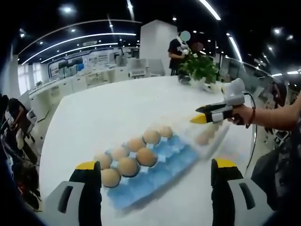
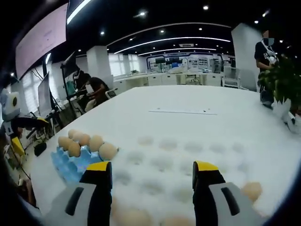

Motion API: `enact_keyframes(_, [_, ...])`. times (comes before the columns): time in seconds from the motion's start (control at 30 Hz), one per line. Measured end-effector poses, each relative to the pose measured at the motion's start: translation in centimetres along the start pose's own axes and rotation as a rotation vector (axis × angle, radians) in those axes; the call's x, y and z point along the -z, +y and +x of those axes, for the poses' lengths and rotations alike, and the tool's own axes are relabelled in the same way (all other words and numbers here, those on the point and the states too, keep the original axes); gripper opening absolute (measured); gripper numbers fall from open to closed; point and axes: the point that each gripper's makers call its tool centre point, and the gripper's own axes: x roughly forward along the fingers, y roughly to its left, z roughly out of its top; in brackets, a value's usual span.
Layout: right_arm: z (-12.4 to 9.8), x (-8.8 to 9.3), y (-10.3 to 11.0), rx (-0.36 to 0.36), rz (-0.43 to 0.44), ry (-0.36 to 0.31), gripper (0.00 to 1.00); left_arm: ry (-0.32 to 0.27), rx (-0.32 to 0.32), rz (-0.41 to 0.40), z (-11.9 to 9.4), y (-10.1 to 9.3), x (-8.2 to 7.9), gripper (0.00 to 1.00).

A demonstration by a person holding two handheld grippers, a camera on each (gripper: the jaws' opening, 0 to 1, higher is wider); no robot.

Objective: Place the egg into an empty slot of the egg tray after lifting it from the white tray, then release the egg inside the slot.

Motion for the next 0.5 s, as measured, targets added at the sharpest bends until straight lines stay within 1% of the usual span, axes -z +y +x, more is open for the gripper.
enact_keyframes(0.13, [-0.5, 0.0, -0.8, 0.019, 0.01, -0.002, 0.72, -0.001, 0.001, 0.003, 0.1, -0.2, -0.1, 0.99])
enact_keyframes(0.3, [-0.9, 0.4, -1.7, 0.029, -0.003, 0.006, 0.72, 0.002, 0.003, 0.009, 0.2, -0.3, -0.2, 0.99])
enact_keyframes(0.5, [-1.7, 0.6, -3.4, 0.064, 0.012, 0.006, 0.71, -0.002, 0.001, 0.007, 0.2, -0.3, -0.3, 0.99])
